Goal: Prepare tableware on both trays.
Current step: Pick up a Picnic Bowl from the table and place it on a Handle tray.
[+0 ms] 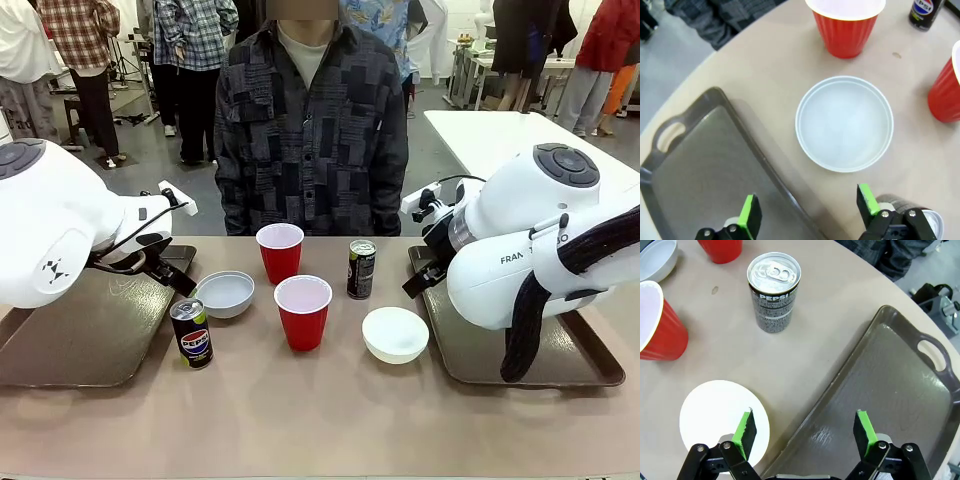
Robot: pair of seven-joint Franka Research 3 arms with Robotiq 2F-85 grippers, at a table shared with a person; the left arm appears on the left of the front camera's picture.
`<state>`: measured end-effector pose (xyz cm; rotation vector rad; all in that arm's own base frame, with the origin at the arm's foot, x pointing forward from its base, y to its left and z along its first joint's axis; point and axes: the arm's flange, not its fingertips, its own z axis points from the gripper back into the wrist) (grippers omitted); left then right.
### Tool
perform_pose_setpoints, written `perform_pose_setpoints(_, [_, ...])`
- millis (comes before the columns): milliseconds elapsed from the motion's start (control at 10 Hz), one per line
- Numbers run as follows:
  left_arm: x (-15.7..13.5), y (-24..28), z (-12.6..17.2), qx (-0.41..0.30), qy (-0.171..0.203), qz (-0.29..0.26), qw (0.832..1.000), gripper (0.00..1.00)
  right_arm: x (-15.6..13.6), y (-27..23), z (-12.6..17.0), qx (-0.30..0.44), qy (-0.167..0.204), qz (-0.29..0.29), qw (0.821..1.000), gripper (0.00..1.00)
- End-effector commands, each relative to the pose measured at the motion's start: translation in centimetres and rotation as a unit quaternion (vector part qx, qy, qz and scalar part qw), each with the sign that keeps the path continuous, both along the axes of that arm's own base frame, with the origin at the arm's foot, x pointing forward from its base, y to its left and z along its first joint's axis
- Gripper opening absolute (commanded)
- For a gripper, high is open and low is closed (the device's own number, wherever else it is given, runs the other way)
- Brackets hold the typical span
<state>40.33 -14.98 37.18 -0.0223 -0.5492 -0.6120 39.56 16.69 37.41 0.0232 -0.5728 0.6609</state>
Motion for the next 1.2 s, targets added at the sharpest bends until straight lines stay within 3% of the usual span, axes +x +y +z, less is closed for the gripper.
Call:
perform_pose_setpoints(0, [0.0, 0.0, 0.0, 0.000, 0.000, 0.000, 1.000, 1.00, 0.0, 0.0, 0.0, 0.000, 0.000, 0.000, 1.000, 1.00])
perform_pose_setpoints(700, [0.0, 0.0, 0.0, 0.000, 0.000, 0.000, 1.000, 1.00, 0.0, 0.0, 0.0, 0.000, 0.000, 0.000, 1.000, 1.00])
perform_pose_setpoints(800, [1.4, -0.2, 3.2, 0.016, -0.044, 0.013, 0.999, 1.00, 0.9, -0.5, 2.4, -0.006, -0.017, -0.018, 1.000, 1.00])
perform_pose_setpoints(900, [2.9, 0.1, 6.0, 0.025, -0.069, 0.029, 0.997, 1.00, 1.5, -0.8, 4.0, -0.004, -0.009, -0.030, 0.999, 1.00])
perform_pose_setpoints(1100, [2.0, 0.8, 9.0, 0.021, -0.012, 0.024, 0.999, 1.00, -0.6, -1.3, 5.3, -0.025, 0.029, -0.012, 0.999, 1.00])
